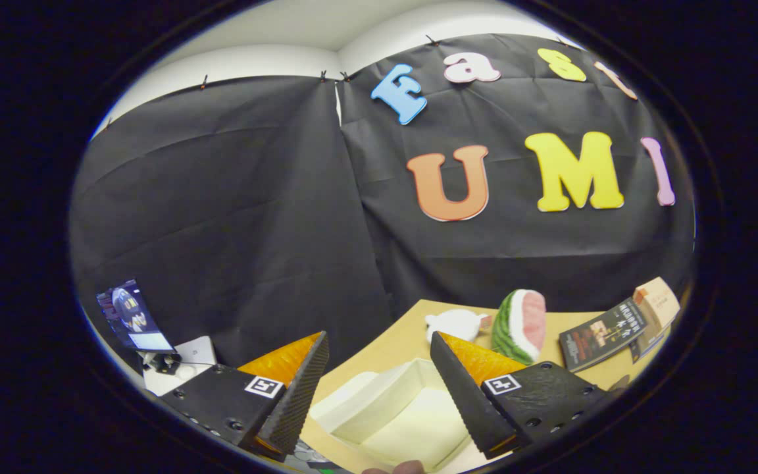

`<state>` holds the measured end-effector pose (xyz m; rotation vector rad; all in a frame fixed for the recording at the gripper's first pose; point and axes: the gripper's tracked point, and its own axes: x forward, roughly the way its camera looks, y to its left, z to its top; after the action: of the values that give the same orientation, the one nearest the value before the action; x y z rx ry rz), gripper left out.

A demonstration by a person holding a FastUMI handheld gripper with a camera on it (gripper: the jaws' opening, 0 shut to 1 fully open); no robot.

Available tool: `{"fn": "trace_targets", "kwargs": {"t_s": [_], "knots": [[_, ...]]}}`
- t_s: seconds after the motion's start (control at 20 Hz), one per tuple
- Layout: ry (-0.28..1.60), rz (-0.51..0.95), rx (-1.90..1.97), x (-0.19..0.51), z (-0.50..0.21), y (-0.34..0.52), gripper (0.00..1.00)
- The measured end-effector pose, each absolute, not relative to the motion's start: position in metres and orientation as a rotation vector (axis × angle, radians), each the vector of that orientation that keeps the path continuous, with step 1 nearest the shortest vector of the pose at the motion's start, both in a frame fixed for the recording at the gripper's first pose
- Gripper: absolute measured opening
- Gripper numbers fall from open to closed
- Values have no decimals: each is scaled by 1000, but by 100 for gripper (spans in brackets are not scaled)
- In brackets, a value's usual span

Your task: Open the storage box then place both shoes into the box .Put the left shoe in first, then the right shoe, with the right side of both shoes facing outward in a uniform manner.

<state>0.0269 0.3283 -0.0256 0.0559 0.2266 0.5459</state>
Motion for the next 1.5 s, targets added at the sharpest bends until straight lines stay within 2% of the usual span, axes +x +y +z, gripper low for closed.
{"fn": "trace_targets", "kwargs": {"t_s": [0.35, 0.7, 0.95, 1.35, 1.5], "knots": [[219, 310, -18, 24, -45, 163, 96], [364, 128, -20, 15, -122, 13, 96], [574, 78, 22, 20, -210, -24, 96], [913, 97, 80, 39, -318, -34, 93], [976, 87, 106, 48, -337, -36, 84]]}}
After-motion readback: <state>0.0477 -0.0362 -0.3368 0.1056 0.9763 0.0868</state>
